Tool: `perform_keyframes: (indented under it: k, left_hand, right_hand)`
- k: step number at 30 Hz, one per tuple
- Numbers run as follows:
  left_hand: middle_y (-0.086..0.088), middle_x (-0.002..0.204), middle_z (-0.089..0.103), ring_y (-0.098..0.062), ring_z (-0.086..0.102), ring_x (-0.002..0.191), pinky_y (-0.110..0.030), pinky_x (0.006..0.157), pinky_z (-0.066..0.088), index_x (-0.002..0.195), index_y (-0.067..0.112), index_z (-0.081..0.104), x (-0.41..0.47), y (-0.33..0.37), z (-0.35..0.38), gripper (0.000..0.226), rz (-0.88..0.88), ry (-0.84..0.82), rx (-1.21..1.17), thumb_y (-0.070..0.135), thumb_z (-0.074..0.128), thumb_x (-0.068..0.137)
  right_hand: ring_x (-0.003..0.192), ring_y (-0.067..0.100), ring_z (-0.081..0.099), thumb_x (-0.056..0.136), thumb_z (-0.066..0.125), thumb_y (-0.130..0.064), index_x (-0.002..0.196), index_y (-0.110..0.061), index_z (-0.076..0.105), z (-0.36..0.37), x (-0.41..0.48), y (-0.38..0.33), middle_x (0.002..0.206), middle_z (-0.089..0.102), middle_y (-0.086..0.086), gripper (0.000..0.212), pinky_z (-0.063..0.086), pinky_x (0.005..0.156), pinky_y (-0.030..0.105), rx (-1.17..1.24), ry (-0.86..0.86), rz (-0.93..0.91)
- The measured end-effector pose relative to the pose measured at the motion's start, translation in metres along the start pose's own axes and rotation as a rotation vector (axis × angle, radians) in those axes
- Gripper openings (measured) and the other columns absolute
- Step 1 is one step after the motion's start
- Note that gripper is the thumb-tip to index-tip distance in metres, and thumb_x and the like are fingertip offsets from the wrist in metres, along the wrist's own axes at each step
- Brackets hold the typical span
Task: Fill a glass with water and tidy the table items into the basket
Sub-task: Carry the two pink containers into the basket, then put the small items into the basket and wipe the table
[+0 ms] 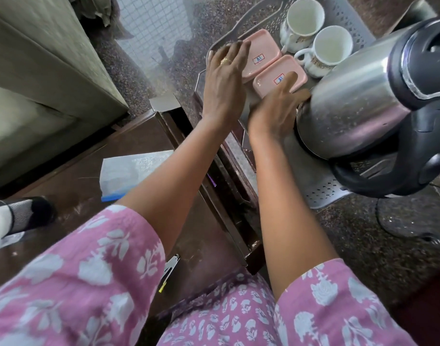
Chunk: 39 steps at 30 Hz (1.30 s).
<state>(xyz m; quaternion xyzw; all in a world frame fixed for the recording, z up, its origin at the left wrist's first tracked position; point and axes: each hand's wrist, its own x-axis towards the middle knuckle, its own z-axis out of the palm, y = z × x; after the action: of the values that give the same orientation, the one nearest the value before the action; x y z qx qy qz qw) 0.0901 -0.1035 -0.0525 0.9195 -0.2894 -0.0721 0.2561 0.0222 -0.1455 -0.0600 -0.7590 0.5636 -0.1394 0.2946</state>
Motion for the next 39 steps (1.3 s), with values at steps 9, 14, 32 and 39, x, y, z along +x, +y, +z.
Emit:
perform_keyframes:
  k: [9, 14, 32, 39]
  left_hand:
    - [-0.016, 0.112, 0.066, -0.027, 0.059, 0.107, -0.048, 0.096, 0.044, 0.118, 0.0, 0.059, -0.074, -0.032, -0.021, 0.048, -0.069, 0.309, -0.342, 0.023, 0.031, 0.087]
    - [-0.017, 0.111, 0.065, -0.011, 0.045, 0.102, -0.035, 0.099, 0.037, 0.121, -0.004, 0.054, -0.12, -0.077, -0.028, 0.046, -0.178, 0.331, -0.407, 0.02, 0.04, 0.084]
    - [-0.014, 0.115, 0.063, -0.02, 0.05, 0.11, -0.027, 0.11, 0.021, 0.121, 0.003, 0.055, -0.369, -0.215, -0.042, 0.045, -0.513, 0.265, -0.226, 0.004, 0.032, 0.082]
    - [-0.01, 0.12, 0.06, -0.022, 0.05, 0.114, -0.026, 0.107, 0.031, 0.122, 0.006, 0.054, -0.424, -0.227, -0.036, 0.044, -0.517, 0.258, -0.181, 0.007, 0.032, 0.084]
  right_hand:
    - [0.089, 0.032, 0.06, 0.066, 0.064, 0.007, 0.085, 0.002, 0.062, -0.003, -0.064, -0.027, 0.102, 0.059, 0.021, 0.02, 0.042, 0.074, 0.027, 0.165, 0.366, -0.427]
    - [0.088, 0.032, 0.059, 0.069, 0.06, 0.008, 0.087, 0.003, 0.063, 0.022, -0.13, -0.024, 0.098, 0.059, 0.022, 0.018, 0.044, 0.079, 0.03, 0.205, 0.151, -0.617]
    - [0.096, 0.039, 0.056, 0.072, 0.076, -0.017, 0.101, -0.005, 0.063, 0.088, -0.353, 0.084, 0.107, 0.057, 0.019, 0.035, 0.051, 0.08, 0.042, -0.253, -0.553, -0.611]
    - [0.092, 0.038, 0.048, 0.083, 0.063, -0.035, 0.119, -0.016, 0.045, 0.086, -0.388, 0.106, 0.117, 0.037, 0.015, 0.044, 0.05, 0.08, 0.046, -0.414, -0.361, -0.211]
